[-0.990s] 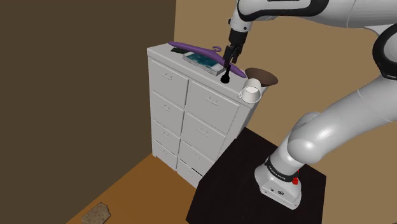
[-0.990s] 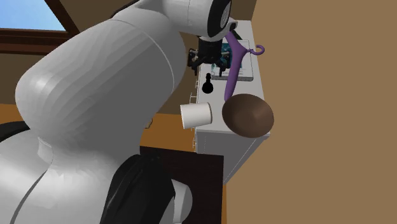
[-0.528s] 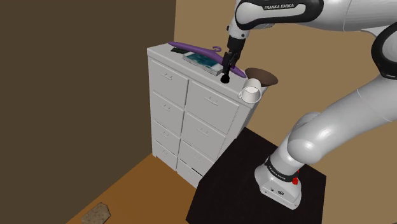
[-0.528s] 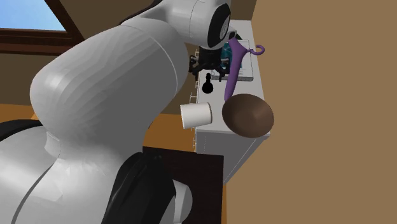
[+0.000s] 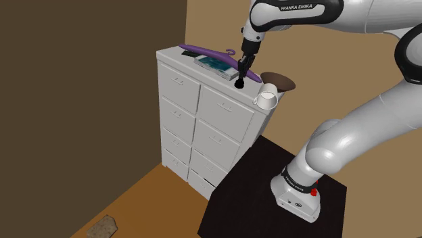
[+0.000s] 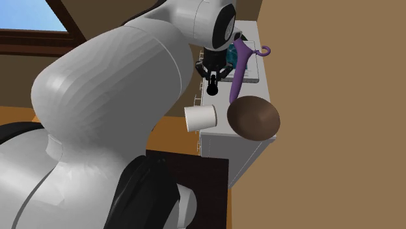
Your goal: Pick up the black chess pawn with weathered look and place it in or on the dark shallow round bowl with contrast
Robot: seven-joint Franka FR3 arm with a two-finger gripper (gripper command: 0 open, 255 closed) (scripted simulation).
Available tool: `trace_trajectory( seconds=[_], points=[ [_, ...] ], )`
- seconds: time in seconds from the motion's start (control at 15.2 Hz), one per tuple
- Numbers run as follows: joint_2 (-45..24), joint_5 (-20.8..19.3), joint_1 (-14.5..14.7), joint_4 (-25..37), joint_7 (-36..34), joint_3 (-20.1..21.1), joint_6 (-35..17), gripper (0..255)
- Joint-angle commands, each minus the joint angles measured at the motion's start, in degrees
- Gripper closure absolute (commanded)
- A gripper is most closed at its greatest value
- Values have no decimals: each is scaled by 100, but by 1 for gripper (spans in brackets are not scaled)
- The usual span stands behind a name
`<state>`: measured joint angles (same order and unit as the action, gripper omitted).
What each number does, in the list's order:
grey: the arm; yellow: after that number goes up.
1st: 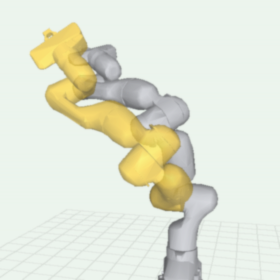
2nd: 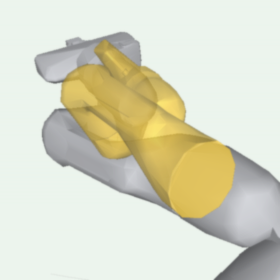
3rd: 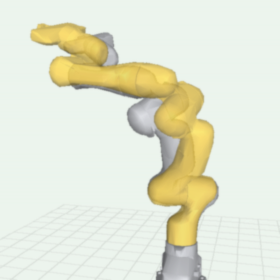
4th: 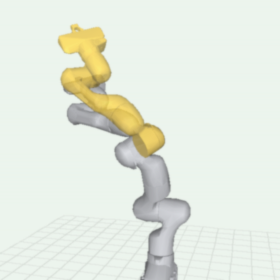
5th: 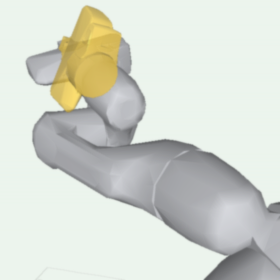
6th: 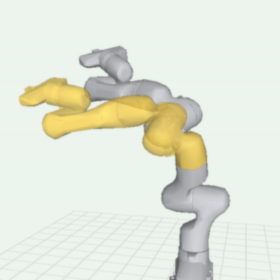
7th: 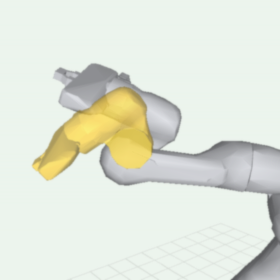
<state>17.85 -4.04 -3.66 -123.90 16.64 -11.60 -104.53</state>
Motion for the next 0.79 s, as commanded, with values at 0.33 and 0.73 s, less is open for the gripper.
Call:
trace_trajectory(
  seconds=[0.33,0.73],
  points=[
    [-2,0,0,-3,-1,1,-1,255],
    [18,8,7,364,4,17,386,255]
  ],
)
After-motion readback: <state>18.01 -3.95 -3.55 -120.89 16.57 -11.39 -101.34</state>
